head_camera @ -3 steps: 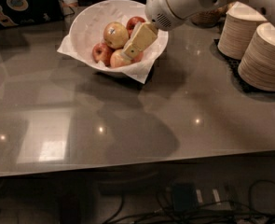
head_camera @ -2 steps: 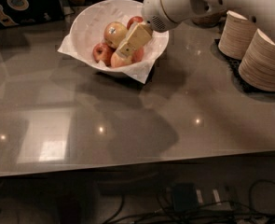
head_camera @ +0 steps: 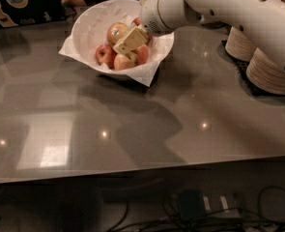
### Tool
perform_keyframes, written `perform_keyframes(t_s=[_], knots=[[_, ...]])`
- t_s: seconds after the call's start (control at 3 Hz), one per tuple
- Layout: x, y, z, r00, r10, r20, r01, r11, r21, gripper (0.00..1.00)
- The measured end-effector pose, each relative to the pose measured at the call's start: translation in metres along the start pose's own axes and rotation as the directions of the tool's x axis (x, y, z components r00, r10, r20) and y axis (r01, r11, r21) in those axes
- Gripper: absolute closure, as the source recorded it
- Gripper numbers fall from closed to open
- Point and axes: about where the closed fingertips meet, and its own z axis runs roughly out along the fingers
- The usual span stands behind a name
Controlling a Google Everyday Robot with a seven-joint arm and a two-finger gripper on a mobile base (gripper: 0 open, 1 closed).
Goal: Pick apple from white bowl
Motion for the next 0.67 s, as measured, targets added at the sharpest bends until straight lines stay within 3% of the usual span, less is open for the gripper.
perform_keyframes(t_s=[0.67], knots=[[0.006, 0.003, 0.032, 0.999, 0.035, 0.028, -0.034, 0.999, -0.03, 0.28]])
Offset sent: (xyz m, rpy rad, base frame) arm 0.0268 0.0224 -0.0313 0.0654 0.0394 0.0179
